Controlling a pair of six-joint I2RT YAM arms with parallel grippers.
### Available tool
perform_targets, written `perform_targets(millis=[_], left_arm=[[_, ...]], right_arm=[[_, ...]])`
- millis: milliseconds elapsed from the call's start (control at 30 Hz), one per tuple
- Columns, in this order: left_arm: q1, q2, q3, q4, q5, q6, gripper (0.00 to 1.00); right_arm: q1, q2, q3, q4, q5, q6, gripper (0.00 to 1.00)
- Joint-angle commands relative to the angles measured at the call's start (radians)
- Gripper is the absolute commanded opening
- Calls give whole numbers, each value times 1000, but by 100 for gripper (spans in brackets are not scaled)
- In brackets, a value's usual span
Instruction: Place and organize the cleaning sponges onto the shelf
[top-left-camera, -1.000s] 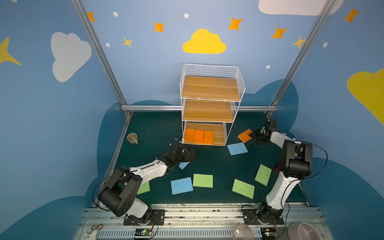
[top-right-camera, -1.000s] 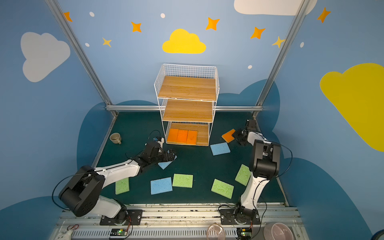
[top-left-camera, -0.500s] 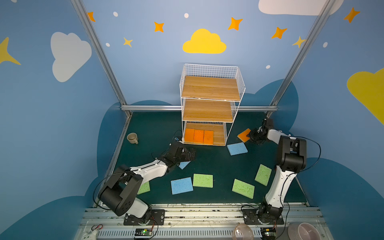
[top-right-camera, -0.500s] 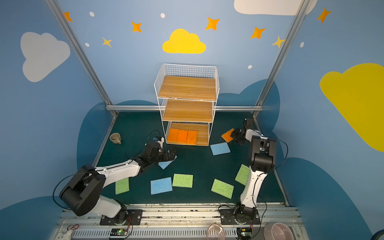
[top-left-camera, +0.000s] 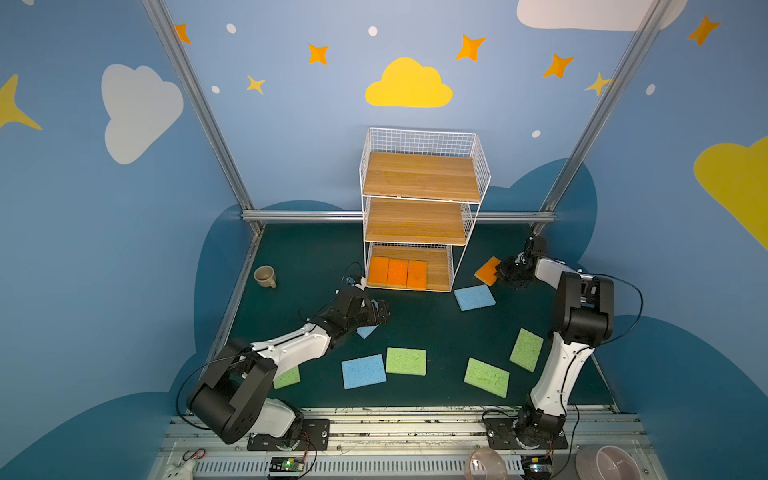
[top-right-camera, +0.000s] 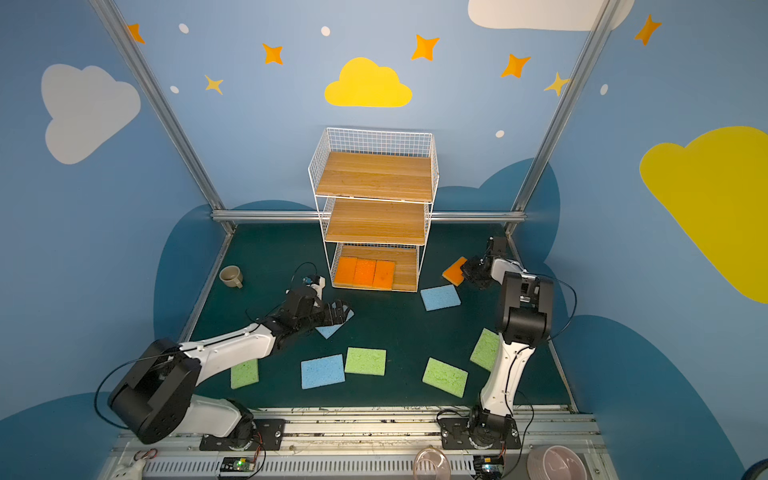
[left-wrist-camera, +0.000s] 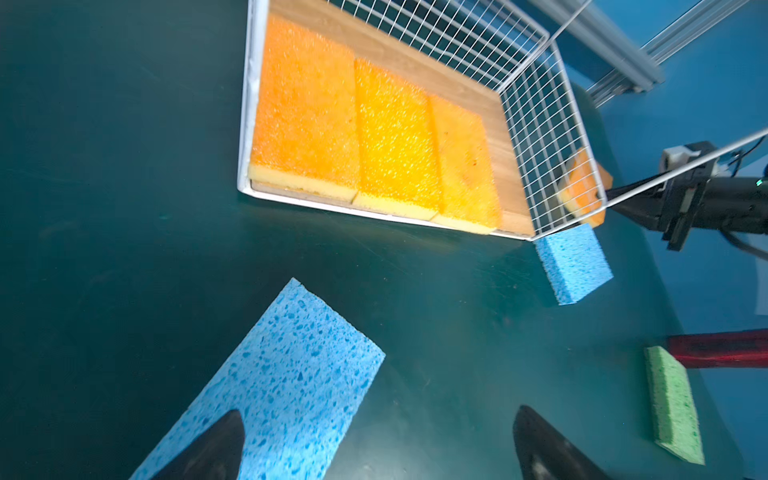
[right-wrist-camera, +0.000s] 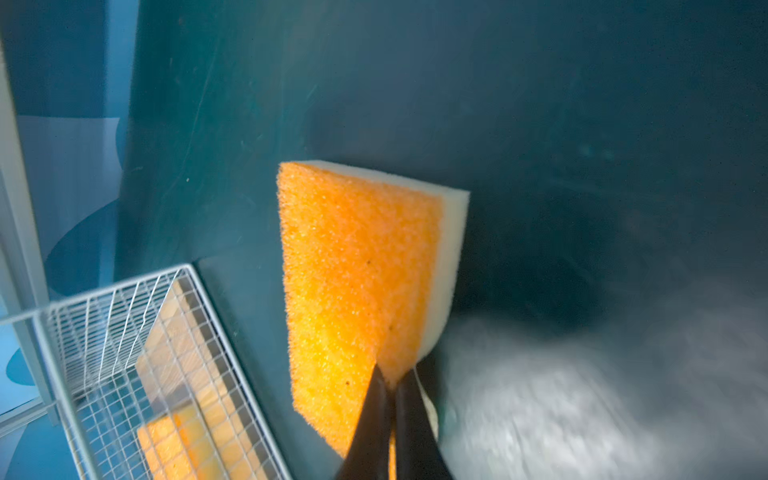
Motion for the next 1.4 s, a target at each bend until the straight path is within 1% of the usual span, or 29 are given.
perform_targets(millis=[0,267,433,500,600,700,833,867,967,1033,1067,1133,1200,1300,1367], left_arm=[[-9,-67,-19,-60,-4,0,100],[-31,-258,-96,-178,-41,-15,99],[-32,-332,-109,-266,-42,-12,100],[-33,-366,-123,-277,-33,-21,100],[-33,-401,-142,-292,-14,-32,100],[-34,-418,-147,-309,6,-43,100],[-36,-420,-159,-316,27,-56,100],[-36,-419,-160,-318,28,-58,100],[-37,-410,-164,-314,27,-63,100],[-39,-400,-163,-307,29,-64,100],[-39,-392,-161,-306,30,-65,100],[-41,-377,-157,-301,30,-62,99],[-41,-361,-153,-297,30,-59,100],[-41,-346,-151,-288,23,-56,99],[-41,-337,-145,-289,18,-48,99]], right_arm=[[4,-126,-77,-11,-21,-6,0],[-5,-454,-376,42,-68,14,0],[4,-665,-546,32,-120,6,0],[25,-742,-594,12,-150,-23,0],[99,-823,-631,-46,-178,-86,0],[203,-869,-655,-81,-191,-127,0],[356,-879,-695,14,-230,-166,0],[385,-869,-725,36,-235,-179,0],[445,-804,-705,36,-231,-205,0],[465,-735,-640,-6,-236,-231,0],[473,-704,-620,-22,-238,-247,3],[476,-633,-580,-66,-261,-283,20],[477,-583,-544,-115,-219,-290,32],[477,-578,-544,-117,-154,-268,49],[477,-608,-556,-111,-133,-252,55]])
